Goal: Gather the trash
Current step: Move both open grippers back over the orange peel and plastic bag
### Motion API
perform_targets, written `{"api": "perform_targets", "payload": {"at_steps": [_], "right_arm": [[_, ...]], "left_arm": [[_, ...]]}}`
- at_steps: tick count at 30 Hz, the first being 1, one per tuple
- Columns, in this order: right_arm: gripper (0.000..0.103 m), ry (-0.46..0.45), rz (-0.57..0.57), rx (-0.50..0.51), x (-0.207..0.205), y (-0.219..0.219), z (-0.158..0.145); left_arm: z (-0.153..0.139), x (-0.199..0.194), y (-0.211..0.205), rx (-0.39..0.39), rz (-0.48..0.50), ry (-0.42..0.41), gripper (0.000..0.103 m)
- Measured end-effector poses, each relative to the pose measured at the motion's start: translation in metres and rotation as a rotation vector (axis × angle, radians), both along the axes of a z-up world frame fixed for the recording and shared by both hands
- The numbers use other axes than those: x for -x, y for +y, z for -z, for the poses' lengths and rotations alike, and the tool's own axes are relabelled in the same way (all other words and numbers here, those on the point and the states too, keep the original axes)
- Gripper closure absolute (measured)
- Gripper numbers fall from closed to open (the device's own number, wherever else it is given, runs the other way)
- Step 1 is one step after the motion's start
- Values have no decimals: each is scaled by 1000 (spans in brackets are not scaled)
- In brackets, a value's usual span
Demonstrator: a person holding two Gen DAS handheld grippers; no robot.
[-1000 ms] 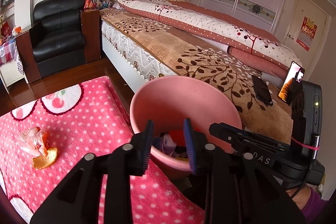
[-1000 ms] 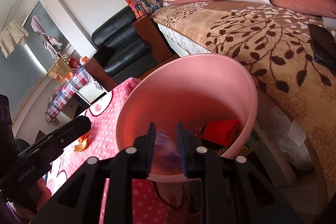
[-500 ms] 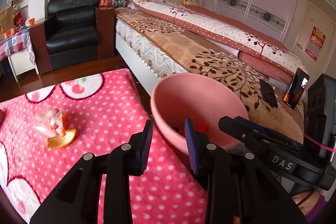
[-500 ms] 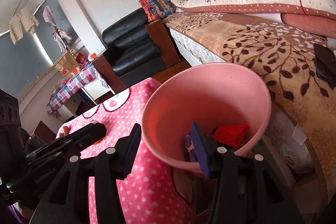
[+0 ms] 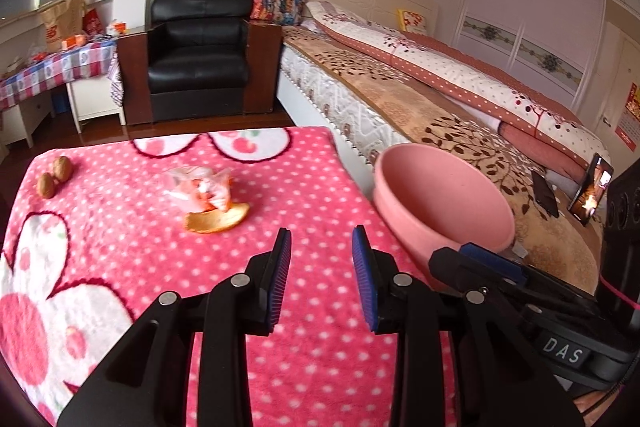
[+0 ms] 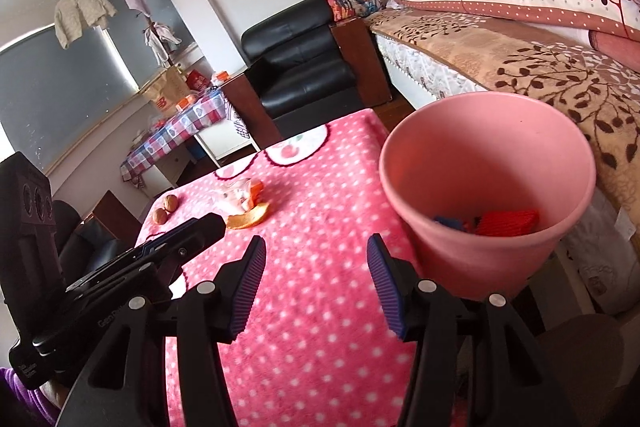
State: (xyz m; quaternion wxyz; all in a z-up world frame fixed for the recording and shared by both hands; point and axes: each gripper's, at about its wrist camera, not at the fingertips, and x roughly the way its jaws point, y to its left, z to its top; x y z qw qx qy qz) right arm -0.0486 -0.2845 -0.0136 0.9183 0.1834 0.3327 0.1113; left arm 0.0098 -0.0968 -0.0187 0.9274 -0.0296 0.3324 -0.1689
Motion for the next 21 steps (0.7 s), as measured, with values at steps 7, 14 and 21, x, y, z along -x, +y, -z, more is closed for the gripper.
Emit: {"api": "perform_targets", "payload": {"at_steps": [7,14,21], "right_arm": [[51,29,-33,52,6,25,7],[48,38,-43,104,10,39,8],[41,68,-69,143,6,53,9]], "left_arm": [[5,16,11,-13,-14,-24,71],[11,18,23,7,-34,-10,71],[14,18,40,41,-76,5,71]]}}
